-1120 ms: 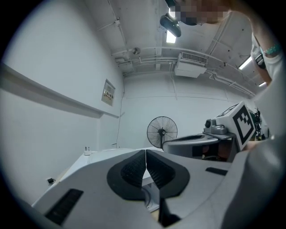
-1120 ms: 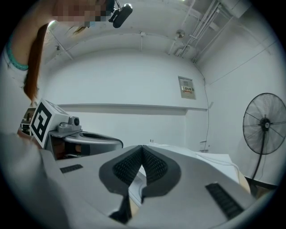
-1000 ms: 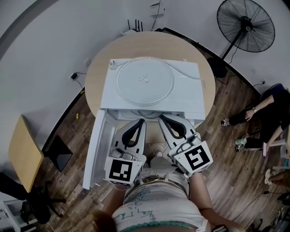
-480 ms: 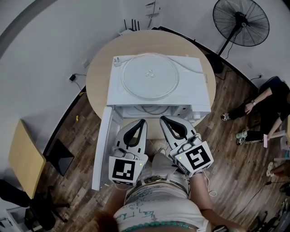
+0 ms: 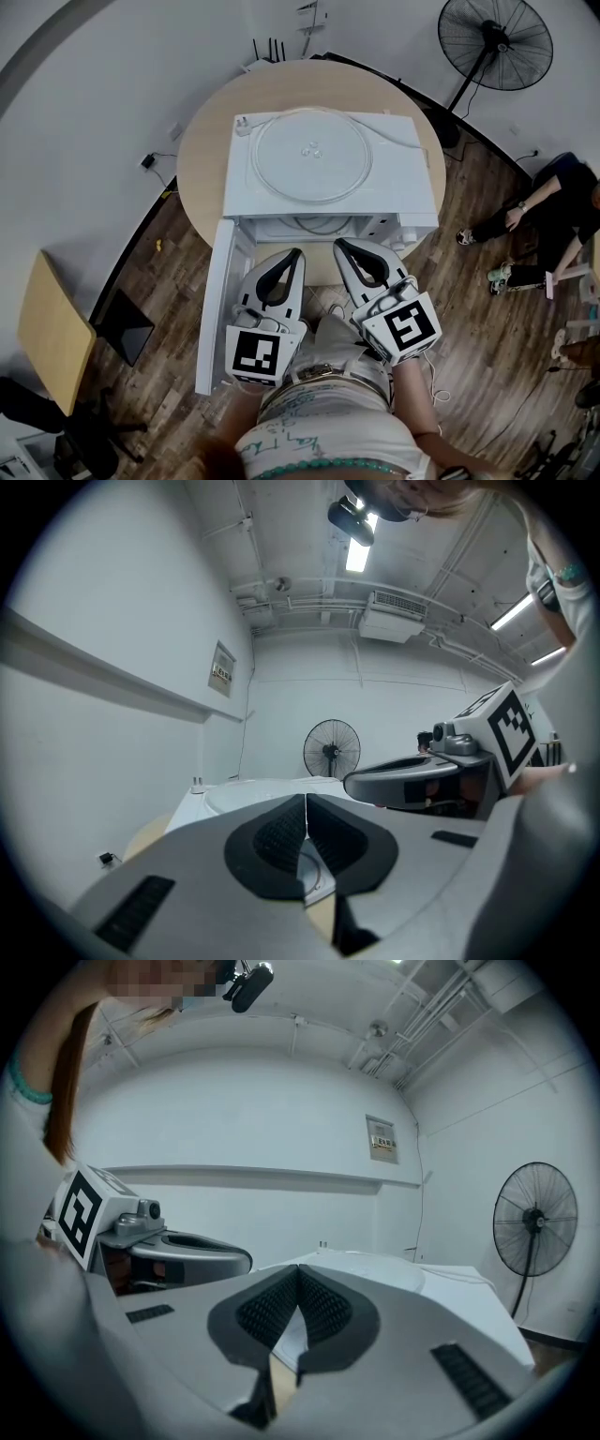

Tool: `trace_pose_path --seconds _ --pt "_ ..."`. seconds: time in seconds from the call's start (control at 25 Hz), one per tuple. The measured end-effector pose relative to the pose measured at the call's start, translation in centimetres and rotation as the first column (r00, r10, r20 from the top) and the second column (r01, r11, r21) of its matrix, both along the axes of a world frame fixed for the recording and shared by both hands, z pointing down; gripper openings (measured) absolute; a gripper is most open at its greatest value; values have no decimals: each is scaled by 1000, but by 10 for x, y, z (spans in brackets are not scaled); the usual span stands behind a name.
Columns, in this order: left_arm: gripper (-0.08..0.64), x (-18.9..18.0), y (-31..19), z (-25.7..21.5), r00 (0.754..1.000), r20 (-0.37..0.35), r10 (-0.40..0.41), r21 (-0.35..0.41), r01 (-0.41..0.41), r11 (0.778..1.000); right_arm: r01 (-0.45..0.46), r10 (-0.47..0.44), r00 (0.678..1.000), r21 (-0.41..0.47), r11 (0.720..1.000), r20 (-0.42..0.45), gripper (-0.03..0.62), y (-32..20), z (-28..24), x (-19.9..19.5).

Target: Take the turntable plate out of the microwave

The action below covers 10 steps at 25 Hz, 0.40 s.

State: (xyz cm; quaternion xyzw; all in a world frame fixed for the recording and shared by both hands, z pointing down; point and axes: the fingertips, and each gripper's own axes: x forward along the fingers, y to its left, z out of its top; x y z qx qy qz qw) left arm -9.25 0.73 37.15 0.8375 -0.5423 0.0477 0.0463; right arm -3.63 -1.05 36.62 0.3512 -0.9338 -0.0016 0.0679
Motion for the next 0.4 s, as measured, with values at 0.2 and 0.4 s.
trace_pose_path --seconds 0.2,0.4 --pt "17 3 2 3 1000 6 7 -12 -7 1000 -2 2 1000 -10 1000 -17 -9 2 6 1" --pt "17 3 3 3 1000 -13 10 -12 -10 1000 3 -3 999 -11 1000 -41 -9 3 10 -1"
